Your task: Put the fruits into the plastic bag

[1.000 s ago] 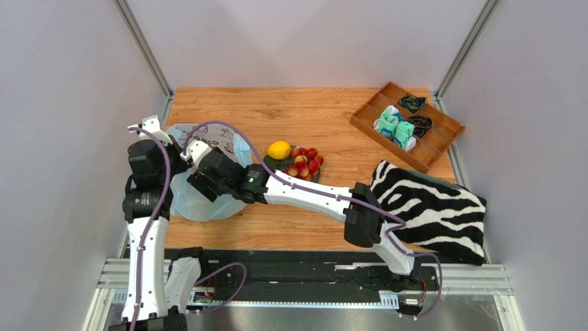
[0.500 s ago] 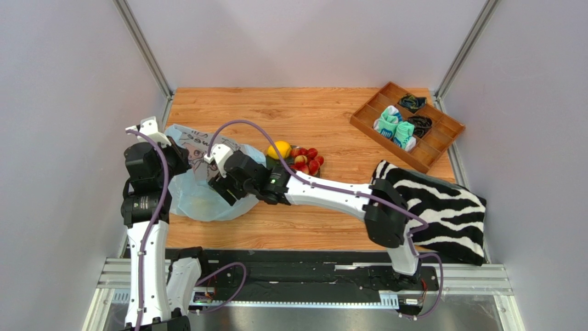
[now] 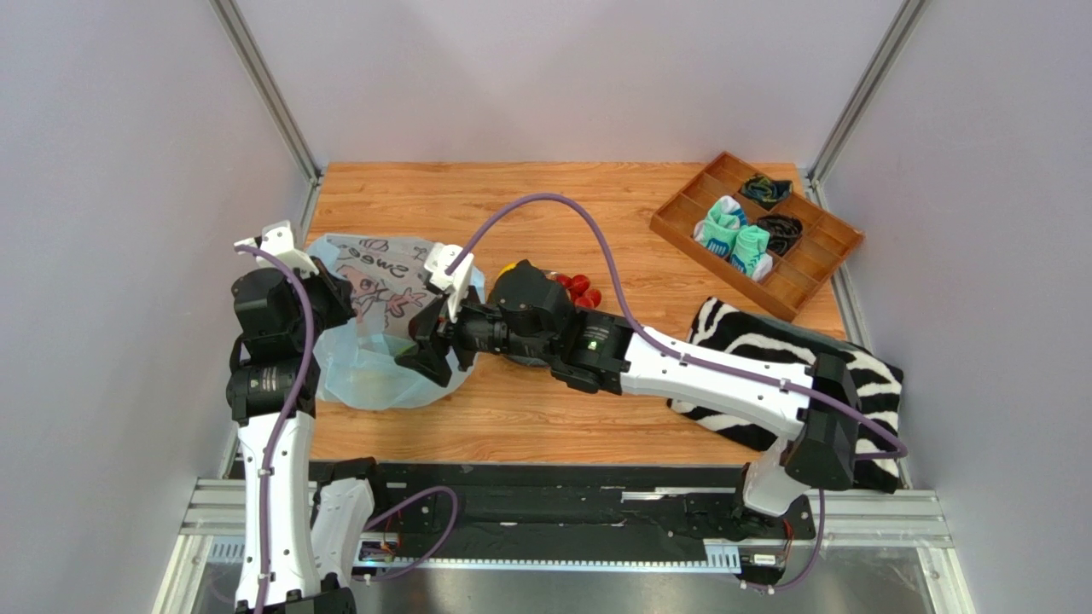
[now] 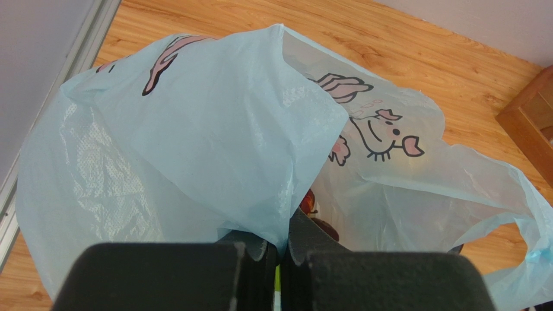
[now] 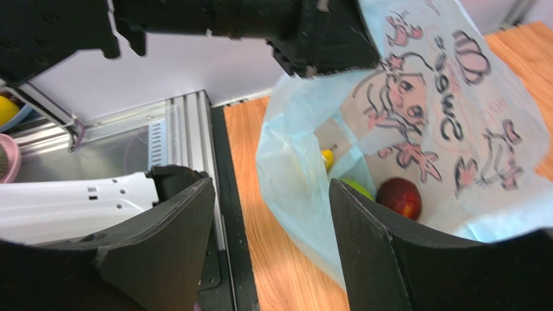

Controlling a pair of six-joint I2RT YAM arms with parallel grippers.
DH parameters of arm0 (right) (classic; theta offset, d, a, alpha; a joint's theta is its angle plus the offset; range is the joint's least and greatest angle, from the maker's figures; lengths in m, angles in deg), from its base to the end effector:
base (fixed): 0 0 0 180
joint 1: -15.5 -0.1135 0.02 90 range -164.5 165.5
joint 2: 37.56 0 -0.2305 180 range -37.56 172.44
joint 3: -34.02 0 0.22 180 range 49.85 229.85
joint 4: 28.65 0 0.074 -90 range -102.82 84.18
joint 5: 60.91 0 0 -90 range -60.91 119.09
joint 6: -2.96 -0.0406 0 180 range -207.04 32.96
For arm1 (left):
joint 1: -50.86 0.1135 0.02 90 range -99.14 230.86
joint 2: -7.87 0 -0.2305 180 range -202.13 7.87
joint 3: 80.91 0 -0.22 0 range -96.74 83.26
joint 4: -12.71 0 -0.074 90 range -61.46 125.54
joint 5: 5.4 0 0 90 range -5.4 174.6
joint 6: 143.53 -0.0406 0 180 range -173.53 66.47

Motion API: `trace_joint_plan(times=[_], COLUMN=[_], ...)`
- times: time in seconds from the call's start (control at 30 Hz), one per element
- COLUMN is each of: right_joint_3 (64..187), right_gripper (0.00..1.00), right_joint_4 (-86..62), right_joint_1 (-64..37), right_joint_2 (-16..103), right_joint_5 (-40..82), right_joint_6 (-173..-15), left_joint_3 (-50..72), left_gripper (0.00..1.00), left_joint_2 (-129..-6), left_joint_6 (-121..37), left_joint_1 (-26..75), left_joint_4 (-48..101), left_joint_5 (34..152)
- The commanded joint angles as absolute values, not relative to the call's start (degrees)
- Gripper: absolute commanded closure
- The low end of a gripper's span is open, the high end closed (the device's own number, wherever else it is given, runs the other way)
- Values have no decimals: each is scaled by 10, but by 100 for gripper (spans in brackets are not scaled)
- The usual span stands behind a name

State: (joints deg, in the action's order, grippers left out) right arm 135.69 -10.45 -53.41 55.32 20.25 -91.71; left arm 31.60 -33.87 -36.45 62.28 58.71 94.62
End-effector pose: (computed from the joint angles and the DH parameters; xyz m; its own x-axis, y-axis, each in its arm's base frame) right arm 0.1243 0.3396 0.3587 -0.1381 -0.1346 -0.9812 -0.9685 0.2258 0.1054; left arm 0.1515 0.0234 0.3231 -0.3140 -0.3585 -0.8791 -0.1331 0.9334 -0.3331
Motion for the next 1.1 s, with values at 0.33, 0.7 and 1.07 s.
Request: trace_joint_plan(times=[0.33, 0.7, 1.07], right_joint_3=[1223, 1309, 1329], right_gripper=[34, 38, 38], right_joint_4=[42, 146, 140], right_joint_1=[-335, -299, -300], right_joint_2=[457, 618, 668], right_joint_5=[408, 471, 465], right_joint_6=[-1012, -991, -985], left_joint_3=[318, 318, 319], left_gripper=[100, 100, 100], left_joint_2=[-327, -331, -334], left_joint_6=[-354, -353, -351], left_joint_1=[628, 633, 638], left_joint_4=[568, 567, 567], left_joint_5=[961, 968, 983])
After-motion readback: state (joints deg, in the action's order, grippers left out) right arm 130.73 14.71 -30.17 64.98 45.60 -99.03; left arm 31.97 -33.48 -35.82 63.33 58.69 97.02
